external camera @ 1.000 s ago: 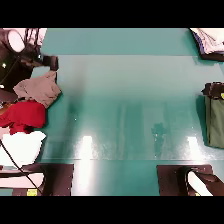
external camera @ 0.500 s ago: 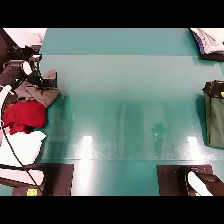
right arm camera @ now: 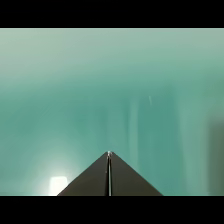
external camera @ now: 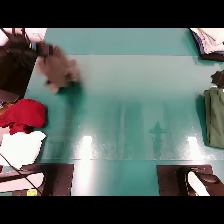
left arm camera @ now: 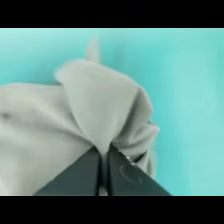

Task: Fold the shirts.

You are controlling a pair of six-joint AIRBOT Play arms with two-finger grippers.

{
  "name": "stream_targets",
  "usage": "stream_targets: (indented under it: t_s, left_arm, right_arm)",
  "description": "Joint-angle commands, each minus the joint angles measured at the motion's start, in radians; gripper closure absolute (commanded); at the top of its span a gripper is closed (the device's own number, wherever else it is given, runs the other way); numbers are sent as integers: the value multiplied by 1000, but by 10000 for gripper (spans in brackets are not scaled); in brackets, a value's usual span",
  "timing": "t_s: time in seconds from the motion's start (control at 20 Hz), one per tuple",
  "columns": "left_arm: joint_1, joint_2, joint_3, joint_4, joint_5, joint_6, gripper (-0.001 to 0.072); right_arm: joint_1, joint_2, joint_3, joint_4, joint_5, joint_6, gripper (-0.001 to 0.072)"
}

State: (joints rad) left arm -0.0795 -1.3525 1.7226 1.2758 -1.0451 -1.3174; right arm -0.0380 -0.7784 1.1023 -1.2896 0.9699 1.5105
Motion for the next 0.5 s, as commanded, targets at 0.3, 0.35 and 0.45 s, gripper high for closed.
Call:
stream_targets:
  t_s: [0.3, 0.35, 0.45]
  left_arm:
    - [-432, 72, 154, -340, -153, 328, 686]
    - [-433, 45, 153, -306, -163, 311, 685]
    - [-430, -19, 153, -218, -159, 257, 685]
  right_arm:
    - [1, -23, 142, 91, -7, -1, 692]
    - [1, -55, 183, 91, 29, -1, 693]
    - [1, -118, 265, 92, 110, -1, 693]
